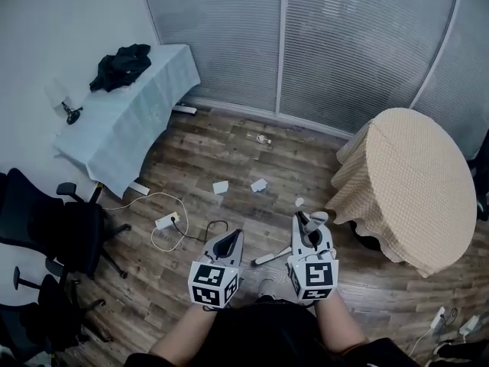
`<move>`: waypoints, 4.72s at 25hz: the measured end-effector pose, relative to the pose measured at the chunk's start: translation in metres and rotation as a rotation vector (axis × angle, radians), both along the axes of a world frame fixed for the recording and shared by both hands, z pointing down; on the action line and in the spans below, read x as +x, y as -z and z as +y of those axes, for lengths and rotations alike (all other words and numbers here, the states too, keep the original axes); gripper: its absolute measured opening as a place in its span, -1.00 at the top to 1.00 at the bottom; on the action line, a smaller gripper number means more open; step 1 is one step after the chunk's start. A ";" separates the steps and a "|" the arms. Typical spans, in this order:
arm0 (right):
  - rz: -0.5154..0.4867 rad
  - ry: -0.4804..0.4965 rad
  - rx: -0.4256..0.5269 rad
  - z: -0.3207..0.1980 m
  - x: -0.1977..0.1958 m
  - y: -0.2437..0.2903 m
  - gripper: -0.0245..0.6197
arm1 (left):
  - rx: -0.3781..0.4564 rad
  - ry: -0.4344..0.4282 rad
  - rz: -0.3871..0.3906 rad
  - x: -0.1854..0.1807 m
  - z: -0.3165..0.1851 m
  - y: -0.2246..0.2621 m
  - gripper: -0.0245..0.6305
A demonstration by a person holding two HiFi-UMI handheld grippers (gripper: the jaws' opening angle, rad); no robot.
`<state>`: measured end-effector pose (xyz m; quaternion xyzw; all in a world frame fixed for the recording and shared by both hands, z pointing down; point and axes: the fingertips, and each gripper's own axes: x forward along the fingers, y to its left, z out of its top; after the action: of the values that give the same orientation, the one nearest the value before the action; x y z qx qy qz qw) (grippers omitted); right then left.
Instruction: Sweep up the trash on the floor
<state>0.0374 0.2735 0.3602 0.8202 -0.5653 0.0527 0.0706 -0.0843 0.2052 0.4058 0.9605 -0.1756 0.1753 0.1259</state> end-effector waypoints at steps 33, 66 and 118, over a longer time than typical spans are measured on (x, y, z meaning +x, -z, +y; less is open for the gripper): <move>0.025 -0.231 -0.114 -0.088 0.184 -0.035 0.83 | -0.054 -0.142 -0.005 0.169 -0.150 -0.035 0.94; -0.028 -0.194 -0.468 -0.153 0.375 -0.186 0.83 | -0.133 -0.045 -0.102 0.274 -0.289 -0.083 0.94; 0.168 0.612 -0.519 -0.403 0.149 -0.253 0.84 | -0.217 0.566 -0.094 0.049 -0.338 -0.109 0.94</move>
<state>0.1859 -0.1299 0.6133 0.5705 -0.7434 0.1031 0.3334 -0.0357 -0.1328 0.5147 0.8453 -0.4219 0.1952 0.2632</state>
